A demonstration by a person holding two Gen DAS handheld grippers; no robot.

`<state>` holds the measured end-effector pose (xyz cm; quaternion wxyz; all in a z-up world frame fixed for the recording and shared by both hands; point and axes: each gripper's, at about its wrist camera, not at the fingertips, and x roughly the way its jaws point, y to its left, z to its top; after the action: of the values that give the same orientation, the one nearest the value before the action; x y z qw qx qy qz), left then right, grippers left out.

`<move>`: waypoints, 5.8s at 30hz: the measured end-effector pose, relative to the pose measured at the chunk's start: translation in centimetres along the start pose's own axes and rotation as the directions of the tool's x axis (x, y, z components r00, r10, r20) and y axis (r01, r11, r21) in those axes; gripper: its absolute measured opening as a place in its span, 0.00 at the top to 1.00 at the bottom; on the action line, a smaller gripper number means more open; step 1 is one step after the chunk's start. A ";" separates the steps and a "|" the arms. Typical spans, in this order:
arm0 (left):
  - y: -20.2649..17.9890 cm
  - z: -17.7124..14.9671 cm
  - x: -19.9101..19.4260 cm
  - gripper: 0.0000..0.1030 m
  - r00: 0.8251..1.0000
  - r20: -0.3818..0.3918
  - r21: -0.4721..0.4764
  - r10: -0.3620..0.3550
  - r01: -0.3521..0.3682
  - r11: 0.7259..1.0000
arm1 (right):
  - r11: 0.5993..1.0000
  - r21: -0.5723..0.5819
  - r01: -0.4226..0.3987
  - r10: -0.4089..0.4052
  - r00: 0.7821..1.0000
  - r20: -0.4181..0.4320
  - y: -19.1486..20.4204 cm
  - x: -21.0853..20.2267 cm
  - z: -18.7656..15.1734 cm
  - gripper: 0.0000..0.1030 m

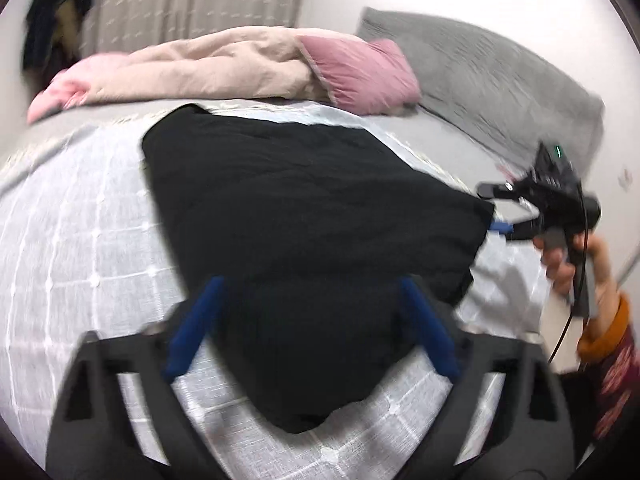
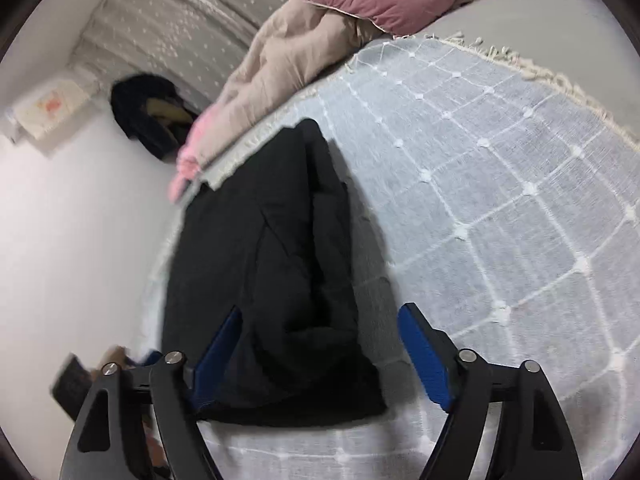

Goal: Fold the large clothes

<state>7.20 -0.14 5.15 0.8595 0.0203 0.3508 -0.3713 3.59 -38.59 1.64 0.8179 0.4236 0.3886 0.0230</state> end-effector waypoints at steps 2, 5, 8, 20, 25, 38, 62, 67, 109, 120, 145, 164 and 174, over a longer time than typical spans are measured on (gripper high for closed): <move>1.3 1.1 0.1 0.09 0.999 -0.029 -0.048 -0.018 0.017 0.999 | 0.996 0.066 -0.062 0.062 0.998 0.003 -1.0 0.4 1.1 0.18; 3.9 2.8 1.1 0.09 0.996 -0.082 -0.168 -0.029 0.015 0.986 | 0.972 0.167 -0.164 0.164 0.986 0.010 -2.2 0.8 2.8 0.17; 7.0 3.1 3.3 0.09 0.987 -0.123 -0.330 -0.100 0.054 0.942 | 0.936 0.245 -0.252 0.262 0.965 -0.008 -3.3 2.5 4.4 0.14; 12.8 1.1 10.5 0.09 0.953 -0.085 -0.641 -0.290 0.171 0.748 | 0.905 0.307 -0.296 0.351 0.926 -0.141 -5.5 9.4 5.2 0.14; 11.8 1.8 10.5 0.17 0.966 -0.089 -0.613 -0.243 0.139 0.778 | 0.947 0.204 -0.249 0.292 0.931 -0.219 -2.7 11.8 4.5 0.24; -0.6 12.5 10.5 0.40 0.979 0.019 -0.274 -0.203 0.200 0.941 | 0.920 0.116 -0.374 0.371 0.927 0.049 -1.2 1.6 6.4 0.55; -13.2 9.1 22.0 0.24 0.968 -0.219 -0.031 -0.125 0.121 0.992 | 0.842 0.252 0.478 -0.527 0.829 0.189 -9.2 -13.6 2.0 0.32; -13.2 7.9 19.3 0.23 0.967 -0.232 -0.123 -0.102 0.075 0.990 | 0.781 0.255 0.570 -0.614 0.776 0.147 -7.7 -14.2 0.4 0.31; -20.2 3.9 12.2 0.02 0.931 -0.288 0.058 0.224 -0.217 0.975 | 0.610 -0.164 0.775 -0.755 0.631 0.178 4.2 -12.1 -3.5 0.11; -20.7 3.9 12.1 0.02 0.933 -0.286 0.066 0.217 -0.207 0.976 | 0.619 -0.172 0.766 -0.746 0.642 0.175 4.3 -12.0 -3.5 0.11; -21.1 4.2 11.6 0.02 0.940 -0.274 0.060 0.205 -0.197 0.979 | 0.633 -0.159 0.758 -0.736 0.652 0.181 4.2 -12.5 -3.6 0.11; -21.6 4.2 11.5 0.02 0.941 -0.271 0.065 0.200 -0.190 0.980 | 0.635 -0.158 0.756 -0.735 0.654 0.179 4.1 -12.6 -3.6 0.11; -21.8 4.3 11.4 0.02 0.941 -0.270 0.073 0.204 -0.191 0.979 | 0.635 -0.150 0.758 -0.736 0.653 0.180 4.1 -12.7 -3.6 0.11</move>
<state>0.93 -24.29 6.24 0.8343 0.1266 0.4548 -0.2847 -6.42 -38.21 11.11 0.8128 0.1359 0.4818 -0.2979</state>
